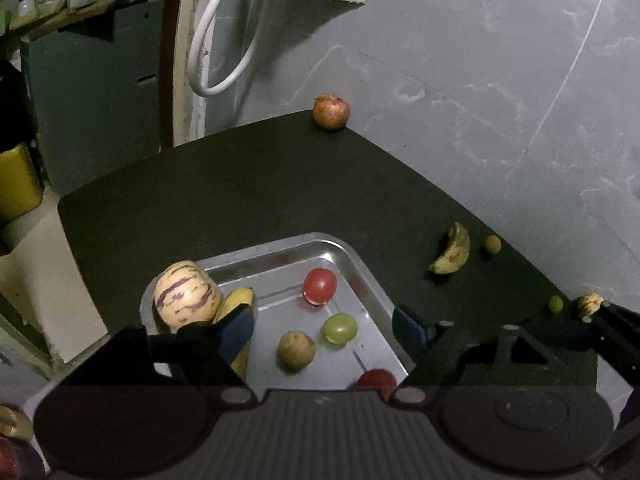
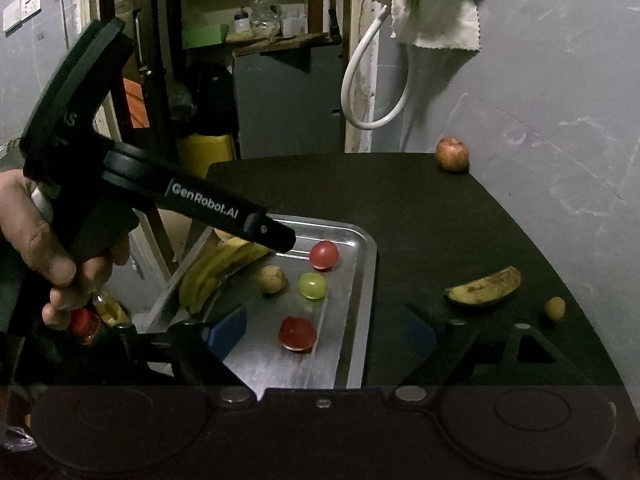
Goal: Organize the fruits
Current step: 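Open the left tool to drop the potato in the tray while the right tool releases the tomato, then move both tools away from the tray toward the remaining fruit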
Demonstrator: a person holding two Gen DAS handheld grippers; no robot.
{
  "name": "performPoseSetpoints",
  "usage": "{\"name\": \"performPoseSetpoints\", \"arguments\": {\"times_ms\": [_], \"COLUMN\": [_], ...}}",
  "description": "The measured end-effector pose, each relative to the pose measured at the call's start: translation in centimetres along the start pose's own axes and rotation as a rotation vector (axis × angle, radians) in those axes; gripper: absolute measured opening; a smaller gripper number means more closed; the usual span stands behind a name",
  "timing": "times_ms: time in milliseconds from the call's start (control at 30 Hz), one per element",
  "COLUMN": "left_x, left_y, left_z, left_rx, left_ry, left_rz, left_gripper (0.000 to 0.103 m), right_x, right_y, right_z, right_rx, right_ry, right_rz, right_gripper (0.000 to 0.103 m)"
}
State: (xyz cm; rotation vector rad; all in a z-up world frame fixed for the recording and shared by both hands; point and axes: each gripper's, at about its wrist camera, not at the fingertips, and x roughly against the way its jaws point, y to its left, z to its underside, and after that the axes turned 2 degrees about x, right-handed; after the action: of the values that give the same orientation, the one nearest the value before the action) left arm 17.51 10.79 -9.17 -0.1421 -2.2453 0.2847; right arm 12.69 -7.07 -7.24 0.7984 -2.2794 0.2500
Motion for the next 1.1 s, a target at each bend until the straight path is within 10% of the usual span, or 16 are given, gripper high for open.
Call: {"name": "performPoseSetpoints", "arguments": {"times_ms": [1100], "left_x": [7.7], "left_y": [-6.4], "left_z": [4.3], "left_rx": [-0.05], "left_ry": [-0.074], "left_rz": [0.079], "left_gripper": [0.102], "right_x": [14.2], "right_y": [-3.0], "right_z": [5.3], "right_rx": [-0.235], "right_ry": [-0.158], "right_rz": [0.121], "right_gripper": [0.098]}}
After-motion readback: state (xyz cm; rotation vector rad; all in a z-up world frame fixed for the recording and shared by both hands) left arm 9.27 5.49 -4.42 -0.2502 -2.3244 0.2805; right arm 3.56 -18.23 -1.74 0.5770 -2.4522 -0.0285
